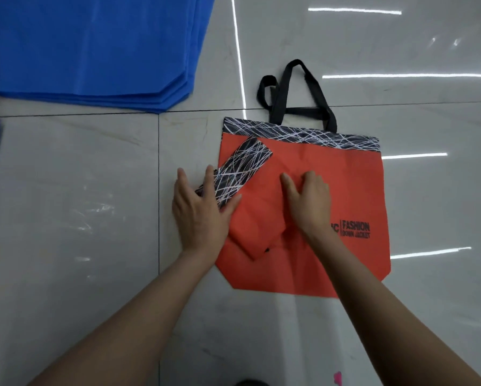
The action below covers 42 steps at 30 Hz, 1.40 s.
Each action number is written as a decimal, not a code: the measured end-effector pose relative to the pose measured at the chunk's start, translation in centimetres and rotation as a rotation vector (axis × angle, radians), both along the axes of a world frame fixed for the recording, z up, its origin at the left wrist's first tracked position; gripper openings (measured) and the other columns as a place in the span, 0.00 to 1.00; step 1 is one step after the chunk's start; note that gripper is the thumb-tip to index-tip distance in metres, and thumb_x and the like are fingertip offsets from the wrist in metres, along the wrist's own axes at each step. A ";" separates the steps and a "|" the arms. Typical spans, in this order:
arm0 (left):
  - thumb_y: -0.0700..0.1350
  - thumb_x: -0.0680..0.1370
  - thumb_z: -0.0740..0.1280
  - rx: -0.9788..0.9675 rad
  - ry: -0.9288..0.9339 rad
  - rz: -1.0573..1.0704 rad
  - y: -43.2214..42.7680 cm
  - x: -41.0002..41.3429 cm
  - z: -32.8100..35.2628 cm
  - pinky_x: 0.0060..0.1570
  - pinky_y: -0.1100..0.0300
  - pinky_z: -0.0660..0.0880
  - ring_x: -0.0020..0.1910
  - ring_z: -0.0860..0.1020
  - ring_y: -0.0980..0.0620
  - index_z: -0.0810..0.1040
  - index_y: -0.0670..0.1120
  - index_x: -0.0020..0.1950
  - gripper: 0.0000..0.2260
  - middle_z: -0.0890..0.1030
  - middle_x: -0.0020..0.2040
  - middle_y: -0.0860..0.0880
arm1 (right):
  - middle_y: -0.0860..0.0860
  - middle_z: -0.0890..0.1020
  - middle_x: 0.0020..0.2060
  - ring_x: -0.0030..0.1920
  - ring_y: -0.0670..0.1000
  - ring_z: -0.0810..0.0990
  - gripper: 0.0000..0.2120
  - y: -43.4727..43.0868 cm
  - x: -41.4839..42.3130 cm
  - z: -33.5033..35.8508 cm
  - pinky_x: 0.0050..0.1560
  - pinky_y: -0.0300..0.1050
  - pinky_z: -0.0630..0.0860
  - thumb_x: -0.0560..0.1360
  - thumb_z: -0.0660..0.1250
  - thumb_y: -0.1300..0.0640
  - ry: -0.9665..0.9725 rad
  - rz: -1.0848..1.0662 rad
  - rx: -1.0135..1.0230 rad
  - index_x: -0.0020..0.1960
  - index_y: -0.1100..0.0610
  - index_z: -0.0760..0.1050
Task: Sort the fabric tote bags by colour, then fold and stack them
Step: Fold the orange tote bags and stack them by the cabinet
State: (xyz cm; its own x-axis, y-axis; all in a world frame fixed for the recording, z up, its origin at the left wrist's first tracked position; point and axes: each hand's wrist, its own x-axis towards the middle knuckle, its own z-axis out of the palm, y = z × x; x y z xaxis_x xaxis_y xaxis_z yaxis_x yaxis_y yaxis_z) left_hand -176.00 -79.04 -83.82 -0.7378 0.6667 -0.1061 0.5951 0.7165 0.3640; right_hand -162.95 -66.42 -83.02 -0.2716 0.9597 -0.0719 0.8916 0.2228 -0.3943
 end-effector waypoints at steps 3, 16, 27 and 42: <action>0.63 0.75 0.61 0.107 -0.144 0.072 -0.9 -0.1 1.2 0.67 0.47 0.60 0.71 0.58 0.39 0.57 0.52 0.76 0.33 0.57 0.73 0.37 | 0.54 0.76 0.32 0.35 0.51 0.74 0.14 -1.8 0.1 1.4 0.39 0.49 0.68 0.77 0.65 0.48 0.376 0.043 -0.114 0.43 0.59 0.70; 0.44 0.79 0.63 0.873 -0.609 0.450 -21.3 -7.2 10.2 0.46 0.50 0.77 0.48 0.79 0.51 0.71 0.62 0.53 0.11 0.79 0.53 0.50 | 0.48 0.69 0.30 0.32 0.45 0.66 0.14 -16.8 -10.0 8.4 0.34 0.44 0.65 0.78 0.65 0.51 0.749 0.317 -0.496 0.38 0.56 0.68; 0.42 0.76 0.68 0.890 -0.321 0.910 -36.0 -14.6 12.0 0.57 0.61 0.67 0.58 0.70 0.53 0.66 0.49 0.65 0.19 0.67 0.65 0.47 | 0.49 0.74 0.42 0.40 0.47 0.73 0.01 -31.6 -27.2 12.9 0.38 0.40 0.71 0.78 0.62 0.59 0.675 0.680 -0.795 0.50 0.55 0.70; 0.61 0.74 0.63 0.039 0.188 0.827 -36.7 -20.5 4.0 0.67 0.39 0.58 0.73 0.55 0.33 0.65 0.34 0.70 0.36 0.53 0.73 0.30 | 0.57 0.80 0.56 0.54 0.61 0.78 0.16 -33.4 -36.6 3.8 0.55 0.55 0.75 0.72 0.59 0.60 0.144 1.477 0.452 0.57 0.58 0.79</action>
